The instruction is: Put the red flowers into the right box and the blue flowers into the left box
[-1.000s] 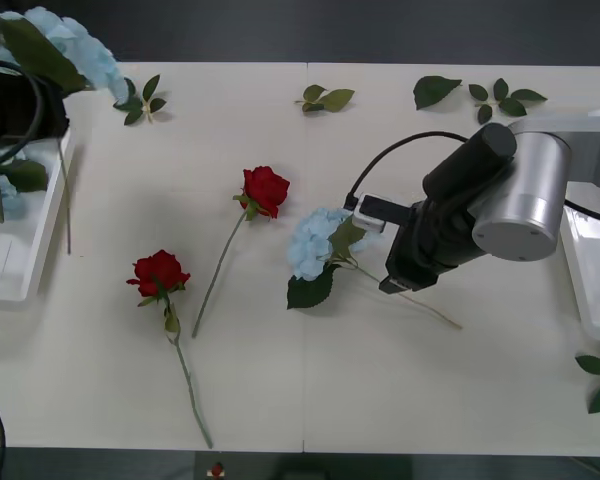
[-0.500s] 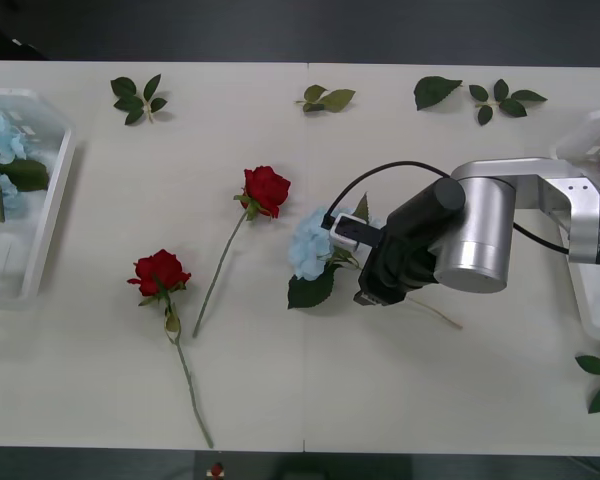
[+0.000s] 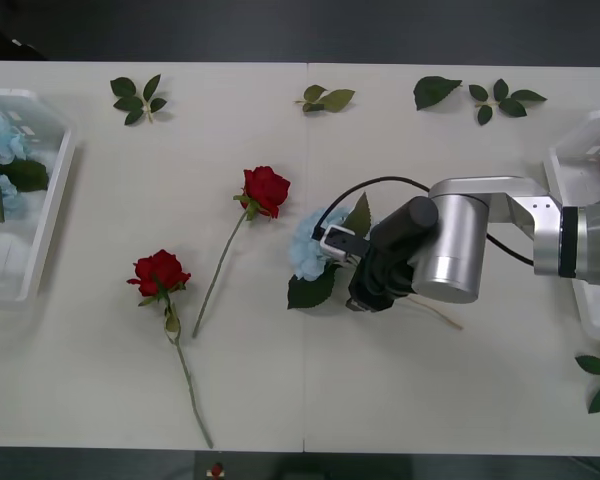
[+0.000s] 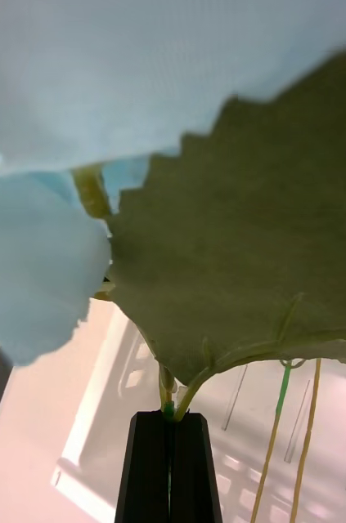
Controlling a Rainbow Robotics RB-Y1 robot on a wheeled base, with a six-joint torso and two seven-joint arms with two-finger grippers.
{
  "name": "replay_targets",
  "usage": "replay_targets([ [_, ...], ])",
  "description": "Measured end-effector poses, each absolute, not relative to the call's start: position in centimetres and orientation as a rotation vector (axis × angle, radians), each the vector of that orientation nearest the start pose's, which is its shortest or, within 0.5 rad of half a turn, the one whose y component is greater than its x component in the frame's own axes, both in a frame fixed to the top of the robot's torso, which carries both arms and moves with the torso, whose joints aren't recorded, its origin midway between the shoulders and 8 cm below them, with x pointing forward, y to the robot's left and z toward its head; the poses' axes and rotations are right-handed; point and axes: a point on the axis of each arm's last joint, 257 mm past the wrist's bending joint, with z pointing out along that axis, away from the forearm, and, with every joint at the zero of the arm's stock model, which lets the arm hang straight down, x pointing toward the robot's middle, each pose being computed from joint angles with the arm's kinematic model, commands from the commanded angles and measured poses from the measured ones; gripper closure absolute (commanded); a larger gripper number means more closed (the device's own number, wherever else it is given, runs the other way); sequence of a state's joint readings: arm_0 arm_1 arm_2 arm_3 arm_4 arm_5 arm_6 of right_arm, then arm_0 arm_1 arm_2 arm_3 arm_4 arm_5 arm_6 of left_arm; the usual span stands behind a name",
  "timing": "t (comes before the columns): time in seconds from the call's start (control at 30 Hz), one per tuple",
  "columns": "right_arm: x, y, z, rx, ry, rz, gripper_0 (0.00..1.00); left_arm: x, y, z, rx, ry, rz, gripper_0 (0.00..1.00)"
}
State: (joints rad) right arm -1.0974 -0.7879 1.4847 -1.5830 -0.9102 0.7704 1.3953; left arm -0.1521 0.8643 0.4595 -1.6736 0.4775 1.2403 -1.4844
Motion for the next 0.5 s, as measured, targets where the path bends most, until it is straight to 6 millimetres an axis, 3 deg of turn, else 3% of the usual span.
replay_targets([
  [0.03,47.1,-9.3,-34.2,-1.459,2.218,-0.053,0.10,46.3,61.5,-12.3,-0.349,2.214,0.460,1.00],
  [0.07,47.3,-9.2,-34.3,-1.458,2.217,-0.058,0.26,47.0,61.5,-12.8,-0.343,2.210,0.454,1.00],
  [0.1,47.4,-9.2,-34.4,-1.456,2.219,-0.060,0.34,47.7,61.5,-13.3,-0.338,2.202,0.448,1.00],
  [0.17,47.6,-9.0,-34.6,-1.452,2.222,-0.063,0.61,49.1,61.7,-14.3,-0.335,2.190,0.438,1.00],
  [0.3,47.8,-8.7,-34.8,-1.449,2.225,-0.064,0.92,51.1,62.0,-15.5,-0.339,2.189,0.433,1.00],
  [0.37,47.8,-8.7,-34.8,-1.449,2.225,-0.064,1.00,51.8,62.1,-15.6,-0.339,2.181,0.435,1.00],
  [0.5,47.8,-8.7,-34.8,-1.448,2.225,-0.064,1.00,52.7,62.2,-15.3,-0.327,2.152,0.436,1.00],
])
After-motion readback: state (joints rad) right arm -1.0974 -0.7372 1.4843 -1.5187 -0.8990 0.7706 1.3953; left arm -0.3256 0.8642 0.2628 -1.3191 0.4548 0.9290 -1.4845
